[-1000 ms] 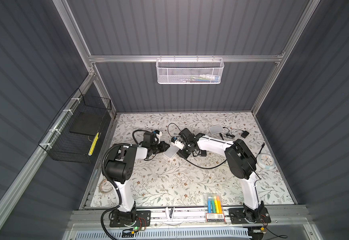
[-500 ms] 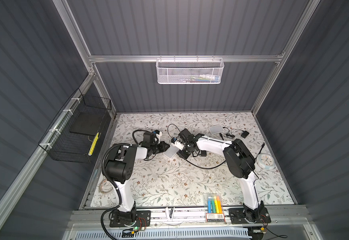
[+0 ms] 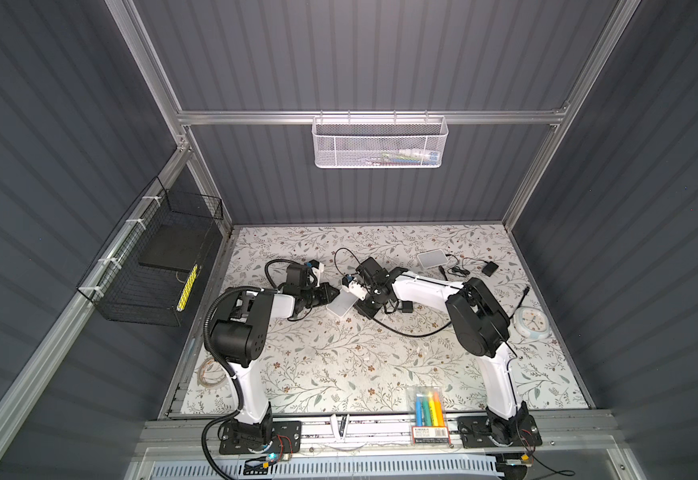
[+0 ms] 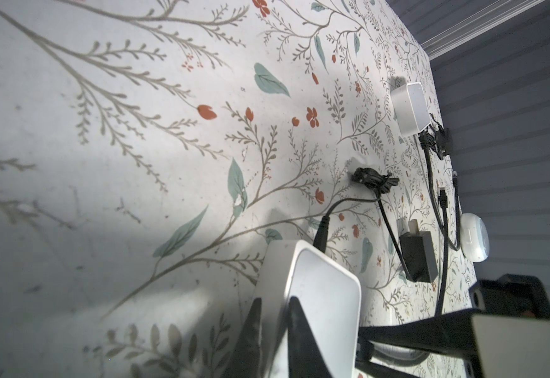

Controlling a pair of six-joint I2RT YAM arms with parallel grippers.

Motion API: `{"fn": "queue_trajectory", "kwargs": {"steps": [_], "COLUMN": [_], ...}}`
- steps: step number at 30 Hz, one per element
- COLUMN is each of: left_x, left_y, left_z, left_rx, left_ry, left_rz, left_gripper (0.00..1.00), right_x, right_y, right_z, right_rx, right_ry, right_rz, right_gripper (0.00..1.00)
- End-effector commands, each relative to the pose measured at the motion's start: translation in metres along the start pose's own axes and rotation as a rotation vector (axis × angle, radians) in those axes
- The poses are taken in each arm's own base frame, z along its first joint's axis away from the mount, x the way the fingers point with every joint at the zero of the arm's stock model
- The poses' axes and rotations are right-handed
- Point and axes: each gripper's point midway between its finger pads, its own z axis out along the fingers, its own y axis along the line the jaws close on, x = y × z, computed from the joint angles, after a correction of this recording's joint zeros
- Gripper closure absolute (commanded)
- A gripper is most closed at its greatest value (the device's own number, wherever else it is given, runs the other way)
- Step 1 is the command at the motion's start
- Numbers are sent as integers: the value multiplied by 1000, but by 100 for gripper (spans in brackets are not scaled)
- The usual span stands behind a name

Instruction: Insert the plug into the switch port

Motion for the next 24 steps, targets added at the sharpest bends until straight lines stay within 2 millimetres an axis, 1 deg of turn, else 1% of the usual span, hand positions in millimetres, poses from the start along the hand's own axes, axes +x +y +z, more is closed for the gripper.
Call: {"fn": "queue_trajectory", "kwargs": {"steps": [1, 4, 8, 11, 15, 21, 24], "left_x": [67, 71, 89, 101, 116, 123, 126], "left_y": [35, 31, 30, 29, 27, 25, 23], "left_z": [6, 8, 11, 15, 19, 21, 21], "left_rx": [-105, -94, -92, -79, -60, -26, -12], "left_ry": [204, 218, 259, 276, 304, 313, 317], "left_rz": [-113, -103, -104, -112, -114, -114, -117], "left_gripper": [84, 84, 84, 84, 84, 84, 84], "right_x": [6, 0, -15, -22, -26, -36, -45], "right_y": [0, 0, -4, -2, -3, -6, -11], "right_z": [9, 6, -3, -6, -6, -3, -4], "right_rx": [-9, -5, 16, 9, 19, 25, 42], "right_ry": [28, 17, -12, -35, -48, -51, -66], "right_rz": [16, 20, 48, 80, 101, 77, 64], "right_gripper": [85, 91, 97, 99, 100, 100, 100]}}
